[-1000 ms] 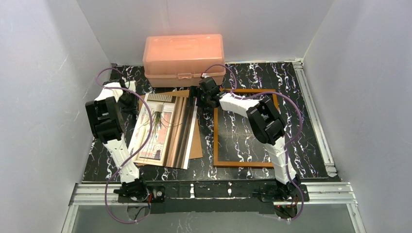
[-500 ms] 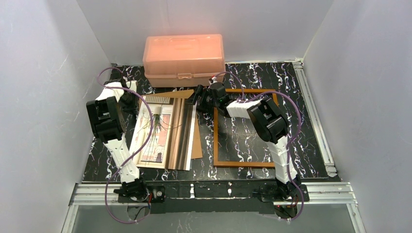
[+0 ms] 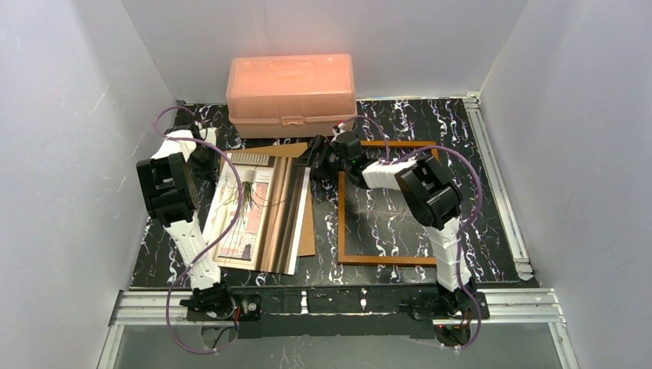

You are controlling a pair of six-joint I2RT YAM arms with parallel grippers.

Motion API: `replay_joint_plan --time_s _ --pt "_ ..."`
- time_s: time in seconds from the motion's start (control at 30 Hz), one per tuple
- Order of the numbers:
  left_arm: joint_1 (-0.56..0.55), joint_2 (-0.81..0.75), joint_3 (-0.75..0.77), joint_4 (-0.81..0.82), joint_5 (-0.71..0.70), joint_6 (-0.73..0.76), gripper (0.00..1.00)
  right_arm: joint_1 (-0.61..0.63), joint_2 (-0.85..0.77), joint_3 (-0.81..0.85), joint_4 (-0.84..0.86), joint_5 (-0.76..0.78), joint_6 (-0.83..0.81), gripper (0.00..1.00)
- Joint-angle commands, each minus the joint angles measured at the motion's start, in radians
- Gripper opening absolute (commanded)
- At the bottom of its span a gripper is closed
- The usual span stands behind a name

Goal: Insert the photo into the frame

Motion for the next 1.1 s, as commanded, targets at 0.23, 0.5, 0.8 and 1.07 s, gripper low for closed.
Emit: replay_joint_plan --time_s 0.23,0.5,0.8,1.07 --pt "-0.022 0.049 -0.051 -0.015 0.051 0.008 0.23 0.052 -0.117 0.006 0.093 -0.104 -0.025 0.94" --pt "-0.022 0.041 -0.054 -0.014 0.053 0.010 0.23 0.070 -0.095 -0.002 0.117 -0.143 -0.009 0.91" --pt "-0.022 0.039 -0.052 -0.022 0.053 0.009 0.23 0.076 -0.125 -0.060 0.168 -0.211 0.006 0.89" --pt "-0.023 0.036 -0.027 -0.058 0.106 -0.024 0.23 0.087 -0.068 -0.061 0.341 -0.225 0.143 0.87"
